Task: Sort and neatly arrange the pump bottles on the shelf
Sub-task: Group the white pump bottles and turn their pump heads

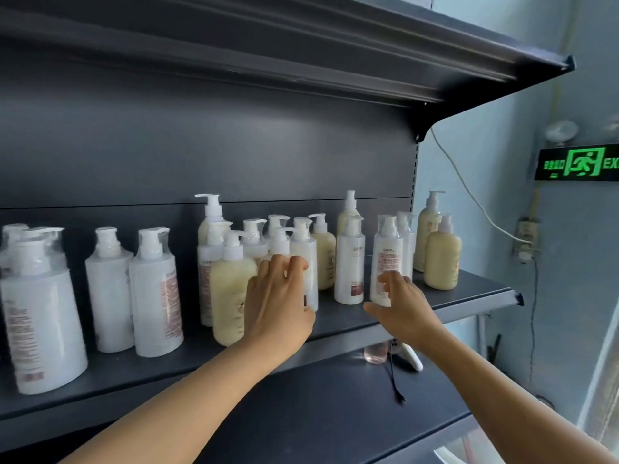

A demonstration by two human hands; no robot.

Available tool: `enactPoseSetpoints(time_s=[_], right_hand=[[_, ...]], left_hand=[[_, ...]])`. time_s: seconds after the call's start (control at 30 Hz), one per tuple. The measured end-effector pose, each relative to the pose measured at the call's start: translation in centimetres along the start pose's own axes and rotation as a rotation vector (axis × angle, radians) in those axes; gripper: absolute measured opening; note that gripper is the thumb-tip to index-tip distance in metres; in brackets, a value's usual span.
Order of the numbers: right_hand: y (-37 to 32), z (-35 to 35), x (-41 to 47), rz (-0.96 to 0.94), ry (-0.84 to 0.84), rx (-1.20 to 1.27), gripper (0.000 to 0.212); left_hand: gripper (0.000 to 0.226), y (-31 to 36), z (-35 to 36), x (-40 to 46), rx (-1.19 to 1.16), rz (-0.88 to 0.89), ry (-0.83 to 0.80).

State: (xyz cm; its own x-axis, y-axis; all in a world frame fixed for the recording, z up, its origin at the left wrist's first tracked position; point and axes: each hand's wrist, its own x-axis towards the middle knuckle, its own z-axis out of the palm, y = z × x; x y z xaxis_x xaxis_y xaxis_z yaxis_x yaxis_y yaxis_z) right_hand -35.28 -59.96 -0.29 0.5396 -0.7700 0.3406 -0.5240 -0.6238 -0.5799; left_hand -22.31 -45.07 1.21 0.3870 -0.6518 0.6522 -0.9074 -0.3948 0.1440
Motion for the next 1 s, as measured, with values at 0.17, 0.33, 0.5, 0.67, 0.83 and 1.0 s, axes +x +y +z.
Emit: enactPoseSetpoints(time_s=[0.17, 0.33, 0.5, 0.67, 0.83, 1.0], right_hand=[[4.2, -1.6, 3.0, 0.059, 0.022, -0.057, 0.067], [7.2, -1.5, 7.0, 0.051, -0.092, -0.117, 0.078], [8.9, -0.1, 9.5, -0.026, -0.165, -0.015, 0.06], [9.0, 0.9, 10.1, -0.048, -0.106, 0.005, 0.06], [9.3, 1.3, 10.3, -0.106, -0.037, -0.013, 0.06], [9.5, 1.4, 10.6, -0.147, -0.038, 0.041, 0.057]], left_hand=[[0.052, 3.4, 3.3, 2.7, -0.01, 0.029, -0.098], [0.059, 6.3, 7.1, 6.4, -0.04, -0.048, -0.16], [0.062, 7.5, 10.0, 10.3, -0.048, -0.197, -0.077], [0.073, 7.9, 11.5, 12.8, -0.066, -0.314, -0.055], [0.067, 8.6, 12.7, 13.8, -0.172, -0.44, -0.021], [0.068, 8.8, 12.5, 13.9, -0.16, -0.478, -0.016]])
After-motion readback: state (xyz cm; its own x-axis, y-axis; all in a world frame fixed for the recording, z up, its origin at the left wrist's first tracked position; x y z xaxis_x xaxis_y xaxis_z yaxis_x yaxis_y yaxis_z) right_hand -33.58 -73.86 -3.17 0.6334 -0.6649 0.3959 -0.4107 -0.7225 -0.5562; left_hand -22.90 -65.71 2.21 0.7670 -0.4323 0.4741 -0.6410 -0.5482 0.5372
